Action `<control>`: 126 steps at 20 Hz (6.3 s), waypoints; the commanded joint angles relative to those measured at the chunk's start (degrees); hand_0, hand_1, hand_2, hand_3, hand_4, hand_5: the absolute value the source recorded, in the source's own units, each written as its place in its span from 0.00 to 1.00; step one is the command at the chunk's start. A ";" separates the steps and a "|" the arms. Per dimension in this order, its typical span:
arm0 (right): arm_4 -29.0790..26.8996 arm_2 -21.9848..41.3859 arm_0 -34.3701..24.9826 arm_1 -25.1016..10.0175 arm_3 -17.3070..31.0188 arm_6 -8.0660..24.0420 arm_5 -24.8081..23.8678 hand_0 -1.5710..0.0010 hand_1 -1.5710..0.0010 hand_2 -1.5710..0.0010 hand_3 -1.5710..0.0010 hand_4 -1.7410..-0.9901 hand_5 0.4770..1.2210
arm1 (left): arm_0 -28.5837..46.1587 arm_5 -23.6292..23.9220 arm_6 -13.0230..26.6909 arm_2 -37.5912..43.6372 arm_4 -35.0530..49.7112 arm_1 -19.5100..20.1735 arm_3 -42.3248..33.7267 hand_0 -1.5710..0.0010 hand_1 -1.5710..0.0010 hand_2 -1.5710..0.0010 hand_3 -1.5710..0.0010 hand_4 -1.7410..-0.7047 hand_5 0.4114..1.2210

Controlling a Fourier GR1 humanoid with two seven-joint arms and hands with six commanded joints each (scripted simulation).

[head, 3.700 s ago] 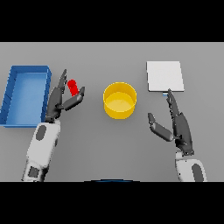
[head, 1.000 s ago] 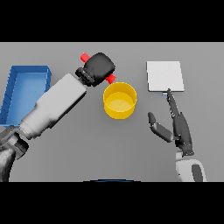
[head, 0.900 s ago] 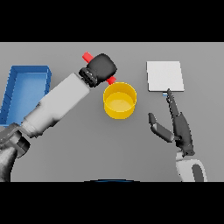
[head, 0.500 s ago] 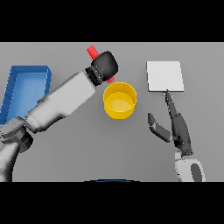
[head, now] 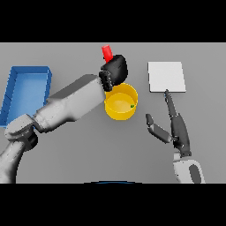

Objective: Pick up the red beaker and tilt it to pour out 1 green nut into yellow bowl. Pick up the yellow bowl and place it on the metallic measuring scale.

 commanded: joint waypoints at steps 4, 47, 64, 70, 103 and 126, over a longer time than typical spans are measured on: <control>0.32 -0.31 0.22 -0.71 -0.61 -0.29 -0.21 1.00 1.00 1.00 1.00 0.91 0.26 | -2.65 -1.23 -1.90 -4.35 -4.08 -2.21 2.66 0.00 0.00 0.00 0.00 0.01 1.00; 2.05 0.68 -1.91 -0.64 1.56 1.33 -0.93 1.00 1.00 1.00 1.00 0.96 0.23 | 27.14 25.39 28.88 59.55 57.33 20.28 -8.19 0.00 0.00 0.00 0.08 0.00 1.00; 0.32 0.12 -0.03 -0.89 0.03 -1.11 -0.28 1.00 1.00 1.00 1.00 0.98 0.21 | 45.82 25.09 37.43 57.18 58.46 18.45 -31.15 0.11 0.23 0.23 0.28 0.65 0.42; 0.47 0.33 -0.02 -0.80 -0.21 -0.89 -0.25 1.00 1.00 1.00 1.00 0.97 0.22 | 46.19 20.75 37.33 55.13 57.66 20.02 -29.53 0.75 0.79 0.79 0.80 0.87 0.30; 32.43 29.16 -42.64 -19.67 26.26 -3.90 28.69 1.00 1.00 1.00 1.00 0.66 0.34 | 45.91 21.61 31.53 54.63 57.43 20.06 -28.29 1.00 1.00 1.00 1.00 0.97 0.35; 31.29 31.57 -47.17 -16.31 34.17 -1.06 37.12 0.19 0.19 0.25 0.36 0.16 0.89 | 46.22 21.04 30.56 55.26 57.78 21.37 -28.44 1.00 1.00 1.00 1.00 0.96 0.35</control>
